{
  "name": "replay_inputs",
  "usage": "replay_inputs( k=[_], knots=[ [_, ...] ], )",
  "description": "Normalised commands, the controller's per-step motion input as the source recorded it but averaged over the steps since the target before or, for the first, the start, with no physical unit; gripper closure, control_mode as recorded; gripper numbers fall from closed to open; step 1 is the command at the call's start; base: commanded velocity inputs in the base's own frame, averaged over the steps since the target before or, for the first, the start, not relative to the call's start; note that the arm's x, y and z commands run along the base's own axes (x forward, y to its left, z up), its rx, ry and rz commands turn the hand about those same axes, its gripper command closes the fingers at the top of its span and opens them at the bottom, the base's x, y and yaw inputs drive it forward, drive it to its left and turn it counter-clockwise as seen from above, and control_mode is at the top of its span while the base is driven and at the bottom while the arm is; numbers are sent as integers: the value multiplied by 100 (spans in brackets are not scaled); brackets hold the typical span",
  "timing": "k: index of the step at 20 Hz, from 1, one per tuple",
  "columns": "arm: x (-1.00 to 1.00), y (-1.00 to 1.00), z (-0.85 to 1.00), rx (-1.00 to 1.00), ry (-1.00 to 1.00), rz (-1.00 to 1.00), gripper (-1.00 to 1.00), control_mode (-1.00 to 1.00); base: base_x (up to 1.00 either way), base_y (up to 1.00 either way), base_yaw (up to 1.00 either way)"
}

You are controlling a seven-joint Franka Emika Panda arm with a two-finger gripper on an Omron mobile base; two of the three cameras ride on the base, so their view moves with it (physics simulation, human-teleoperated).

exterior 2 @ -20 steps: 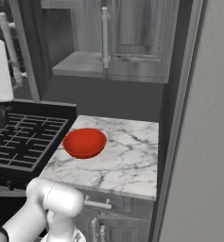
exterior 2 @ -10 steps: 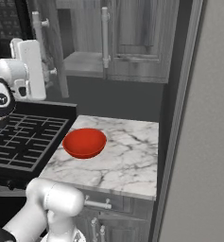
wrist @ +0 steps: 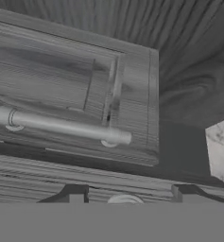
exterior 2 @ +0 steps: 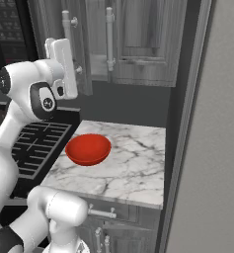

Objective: Open the cabinet and move the ladle to the pot. Then close the cabinet.

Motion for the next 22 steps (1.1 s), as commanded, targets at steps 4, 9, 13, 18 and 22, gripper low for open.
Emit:
replay_inputs(
  k=[4,9,13,18,22],
  knots=[
    [100,0,-1,0,12,11,-100,-100,0,0,0],
    [100,0,-8,0,30,13,-100,-100,0,0,0],
    [100,0,-27,0,32,13,-100,-100,0,0,0],
    [100,7,-46,0,28,13,-100,-100,0,0,0],
    [100,13,-88,0,6,15,-100,-100,0,0,0]
  ],
)
